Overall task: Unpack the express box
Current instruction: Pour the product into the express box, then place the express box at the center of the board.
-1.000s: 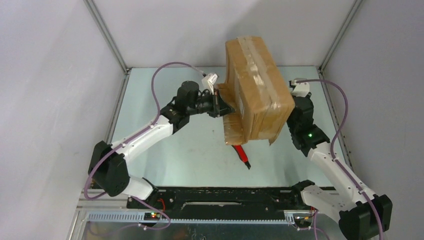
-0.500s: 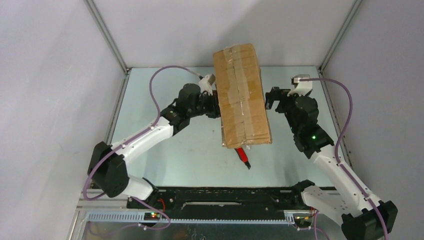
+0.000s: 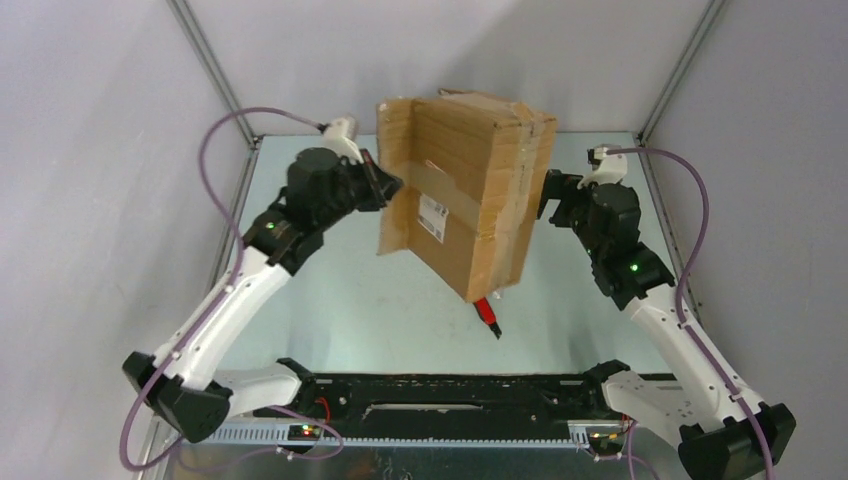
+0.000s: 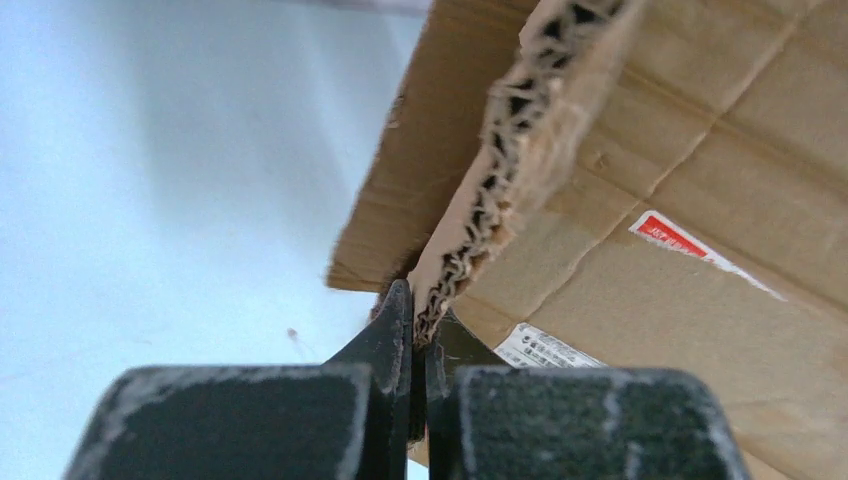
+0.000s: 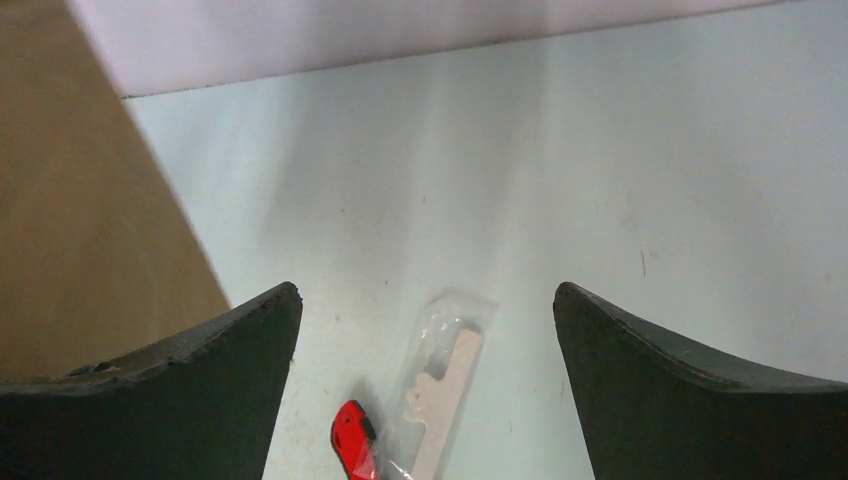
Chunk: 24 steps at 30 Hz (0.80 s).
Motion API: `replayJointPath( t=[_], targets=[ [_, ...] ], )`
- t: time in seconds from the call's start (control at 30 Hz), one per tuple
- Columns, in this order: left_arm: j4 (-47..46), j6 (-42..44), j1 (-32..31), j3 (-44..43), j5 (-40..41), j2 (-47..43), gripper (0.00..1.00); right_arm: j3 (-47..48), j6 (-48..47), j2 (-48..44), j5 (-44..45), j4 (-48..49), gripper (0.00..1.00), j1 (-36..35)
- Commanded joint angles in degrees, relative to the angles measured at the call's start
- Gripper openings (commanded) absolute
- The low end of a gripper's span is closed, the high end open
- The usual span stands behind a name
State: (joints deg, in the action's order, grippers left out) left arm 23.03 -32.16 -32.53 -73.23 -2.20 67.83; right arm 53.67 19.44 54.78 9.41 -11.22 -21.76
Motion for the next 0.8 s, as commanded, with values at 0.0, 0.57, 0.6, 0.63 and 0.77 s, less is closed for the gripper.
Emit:
replayJointPath(
  t=[0.0, 0.57, 0.6, 0.63, 0.77],
  targets=[
    [4.6, 4.9, 2.8, -8.6, 9.6, -4.4, 0.00, 2.3, 3.3, 0.4, -4.8, -1.6, 1.00, 2.2],
    [36.0, 15.7, 2.9, -33.1, 35.8, 9.8, 0.00, 2.2, 9.3, 9.2, -13.3, -1.2, 1.00, -1.2],
    [40.6, 15.2, 2.3, -38.4, 38.5, 12.7, 0.00, 2.3, 9.7, 9.9, -13.6, -1.0, 1.00, -2.2],
    [45.1, 14.9, 1.5, -40.6, 41.1, 15.8, 0.00, 2.4, 10.1, 10.7, -13.8, -0.8, 1.00, -2.8],
    [52.0, 14.5, 0.4, -45.5, 41.2, 22.8, 0.00, 2.4, 11.4, 13.2, -15.1, 0.1, 1.00, -4.4]
  ],
)
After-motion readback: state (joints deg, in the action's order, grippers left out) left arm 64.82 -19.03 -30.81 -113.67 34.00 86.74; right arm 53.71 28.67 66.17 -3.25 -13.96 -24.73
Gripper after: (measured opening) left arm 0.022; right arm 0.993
